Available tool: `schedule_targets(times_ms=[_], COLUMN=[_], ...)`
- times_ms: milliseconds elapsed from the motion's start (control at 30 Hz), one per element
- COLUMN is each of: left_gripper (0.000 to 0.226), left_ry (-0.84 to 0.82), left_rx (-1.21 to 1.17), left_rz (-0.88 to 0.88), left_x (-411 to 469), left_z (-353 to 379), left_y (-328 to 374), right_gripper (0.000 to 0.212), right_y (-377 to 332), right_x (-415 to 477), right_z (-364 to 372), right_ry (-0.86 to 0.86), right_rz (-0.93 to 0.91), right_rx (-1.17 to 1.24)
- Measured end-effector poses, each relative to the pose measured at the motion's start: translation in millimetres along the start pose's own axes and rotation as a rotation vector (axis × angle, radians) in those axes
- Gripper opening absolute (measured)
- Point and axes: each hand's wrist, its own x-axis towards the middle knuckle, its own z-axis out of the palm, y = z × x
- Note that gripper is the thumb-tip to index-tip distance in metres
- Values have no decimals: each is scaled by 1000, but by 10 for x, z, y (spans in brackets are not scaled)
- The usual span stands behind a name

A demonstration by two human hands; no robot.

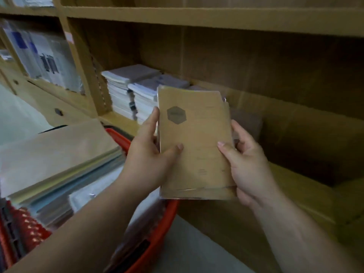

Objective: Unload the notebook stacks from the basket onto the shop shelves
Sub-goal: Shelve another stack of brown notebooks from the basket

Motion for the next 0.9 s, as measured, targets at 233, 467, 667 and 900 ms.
schedule_targets(times_ms=[233, 467, 667, 900], left_gripper=[59, 66, 67, 48], left_ry=[-290, -346, -207, -72], left_rx=[-4, 542, 799, 787], left_rz=[-16, 47, 266, 341], left_x=[720, 746, 787, 1193], left_z=[951, 1209, 1177, 1154], left_y=[317, -180, -373, -374], right_gripper=[52, 10, 35, 43], right_y=[-141, 16, 264, 299], right_x=[398, 924, 988, 1199], right_z=[-671, -809, -744, -611], right_ry=[381, 285, 102, 164], right_rz=[71, 359, 275, 300], right_rx=[61, -120, -258, -305])
